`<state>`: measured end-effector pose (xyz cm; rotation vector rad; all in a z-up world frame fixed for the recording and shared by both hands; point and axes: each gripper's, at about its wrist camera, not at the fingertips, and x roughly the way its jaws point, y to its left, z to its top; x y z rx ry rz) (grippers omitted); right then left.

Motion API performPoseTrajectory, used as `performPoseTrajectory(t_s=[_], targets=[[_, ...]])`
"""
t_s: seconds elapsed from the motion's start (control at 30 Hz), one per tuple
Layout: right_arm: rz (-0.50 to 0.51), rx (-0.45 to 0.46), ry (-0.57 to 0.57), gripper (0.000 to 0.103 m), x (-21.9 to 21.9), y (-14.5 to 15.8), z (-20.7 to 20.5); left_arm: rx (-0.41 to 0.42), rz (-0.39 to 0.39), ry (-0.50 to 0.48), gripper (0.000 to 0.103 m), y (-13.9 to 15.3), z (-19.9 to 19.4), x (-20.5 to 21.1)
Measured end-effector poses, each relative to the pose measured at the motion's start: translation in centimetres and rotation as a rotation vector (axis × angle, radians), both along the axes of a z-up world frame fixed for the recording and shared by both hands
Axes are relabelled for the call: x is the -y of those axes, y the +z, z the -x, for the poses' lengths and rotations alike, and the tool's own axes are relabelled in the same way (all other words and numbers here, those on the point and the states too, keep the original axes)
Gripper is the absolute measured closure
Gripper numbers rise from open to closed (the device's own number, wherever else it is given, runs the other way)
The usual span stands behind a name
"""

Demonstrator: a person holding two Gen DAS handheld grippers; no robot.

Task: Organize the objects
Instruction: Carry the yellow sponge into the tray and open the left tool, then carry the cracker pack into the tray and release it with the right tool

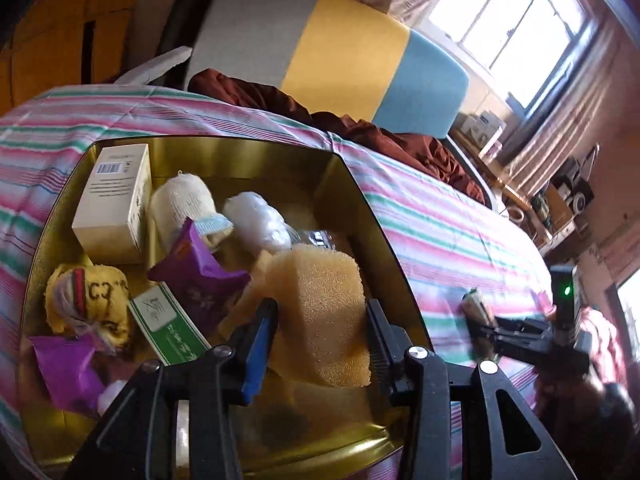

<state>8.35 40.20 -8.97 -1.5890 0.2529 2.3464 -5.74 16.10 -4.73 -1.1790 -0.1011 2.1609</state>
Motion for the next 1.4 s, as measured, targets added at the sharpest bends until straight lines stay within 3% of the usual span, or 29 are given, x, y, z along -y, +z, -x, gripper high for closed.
performPoseTrajectory(t_s=[0.37, 0.5, 0.57, 0.77, 0.87, 1.03, 1.1, 1.4], targets=[[-0.017, -0.001, 0.009, 0.058, 0.8, 0.2, -0.4, 0.066, 0.033, -0.035, 0.052, -2.1, -2.6, 2.3], [-0.019, -0.001, 0.009, 0.058, 0.8, 0.1, -0.4, -0.010, 0.046, -0.017, 0.049, -0.8, -3.9, 4.2], [-0.018, -0.001, 0.006, 0.059, 0.9, 0.2, -0.5, -0.021, 0.025, -0.018, 0.042, -0.1, -4.2, 5.2], [0.037, -0.024, -0.020, 0.059, 1.1, 1.1, -0.5, -0.032, -0.012, 0.051, 0.041, 0.6, -4.2, 7.8], [0.075, -0.100, 0.010, 0.059, 3.4, 3.0, -0.2, -0.060, -0.019, 0.102, 0.041, 1.2, -4.0, 8.9], [0.103, -0.206, 0.145, 0.059, 9.8, 6.5, 2.0, -0.168, 0.044, 0.182, 0.041, 2.6, -4.3, 9.7], [0.108, -0.230, 0.199, 0.059, 12.5, 7.2, 3.0, -0.212, 0.075, 0.208, 0.036, 3.1, -4.5, 9.9], [0.109, -0.192, 0.297, 0.059, 19.2, 5.4, 6.8, -0.261, 0.130, 0.313, 0.013, 3.8, -4.3, 11.3]])
